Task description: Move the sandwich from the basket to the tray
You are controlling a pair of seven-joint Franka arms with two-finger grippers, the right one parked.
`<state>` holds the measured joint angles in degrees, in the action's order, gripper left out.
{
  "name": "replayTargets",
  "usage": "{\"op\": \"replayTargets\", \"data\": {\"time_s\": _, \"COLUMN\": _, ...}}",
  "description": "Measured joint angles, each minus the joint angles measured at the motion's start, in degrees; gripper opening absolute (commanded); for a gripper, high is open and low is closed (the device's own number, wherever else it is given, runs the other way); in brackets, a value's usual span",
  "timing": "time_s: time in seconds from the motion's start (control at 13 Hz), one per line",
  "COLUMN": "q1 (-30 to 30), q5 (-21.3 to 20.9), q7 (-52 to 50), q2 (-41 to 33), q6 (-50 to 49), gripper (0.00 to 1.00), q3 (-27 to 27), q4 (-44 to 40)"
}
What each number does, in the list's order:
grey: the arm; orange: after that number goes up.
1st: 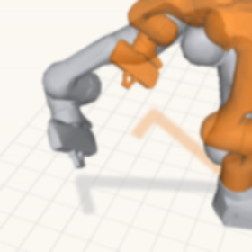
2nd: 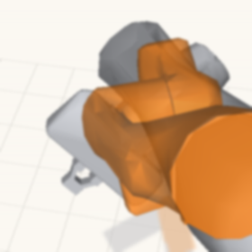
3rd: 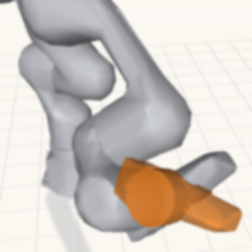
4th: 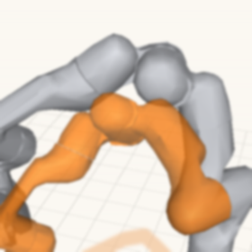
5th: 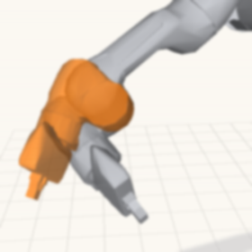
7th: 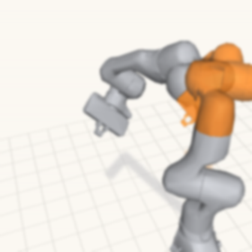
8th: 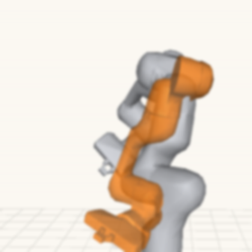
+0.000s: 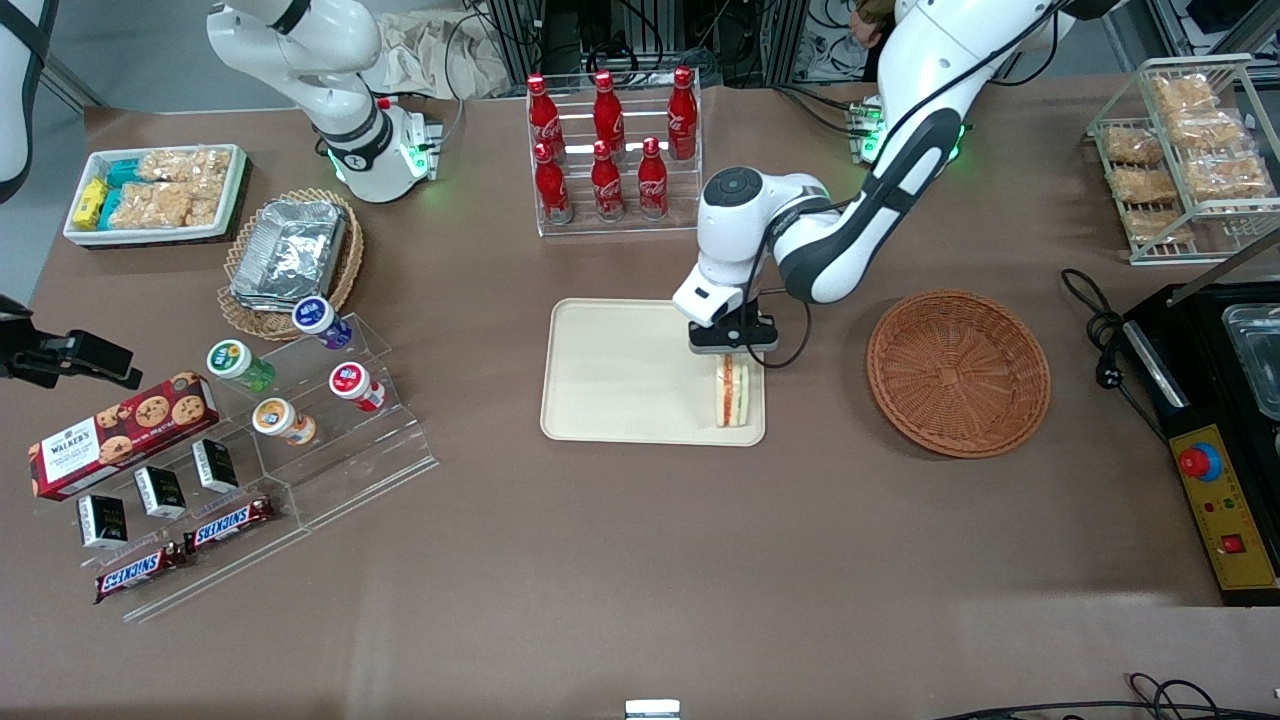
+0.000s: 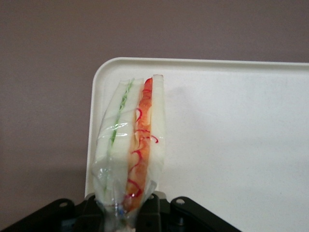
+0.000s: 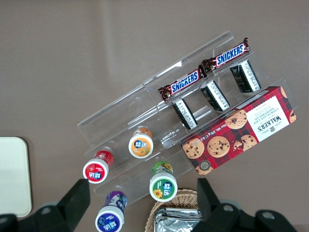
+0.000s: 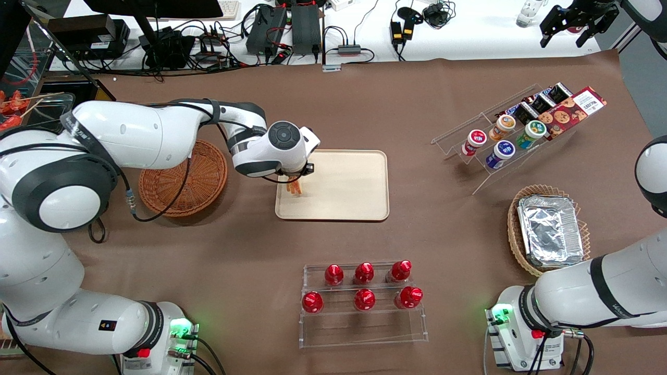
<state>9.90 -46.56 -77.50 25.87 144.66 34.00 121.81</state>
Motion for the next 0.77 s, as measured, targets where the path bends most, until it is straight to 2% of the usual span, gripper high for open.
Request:
{"op": "replayTargets", "data": {"time_s": 0.08, "q1": 0.1, "q5": -0.7, "q7": -0.1, "q2": 0.7, "q6": 0.1, "gripper": 1.00, "q3": 0.0, "q4": -0.2}}
{"op": "replayTargets", "data": {"time_s": 0.62, "q1": 0.0, "q5": -1.2, "q7": -0.3, "q2": 1.5, "q6": 0.2, "gripper": 1.00, "q3": -0.1, "q4": -1.5}}
{"op": "replayTargets", "data": {"time_s": 0.77, "q1": -0.1, "q5": 1.2, "q7": -0.7, "q2": 0.2, "q6": -0.1, "gripper": 1.00, "q3": -0.1, "q4": -2.2}}
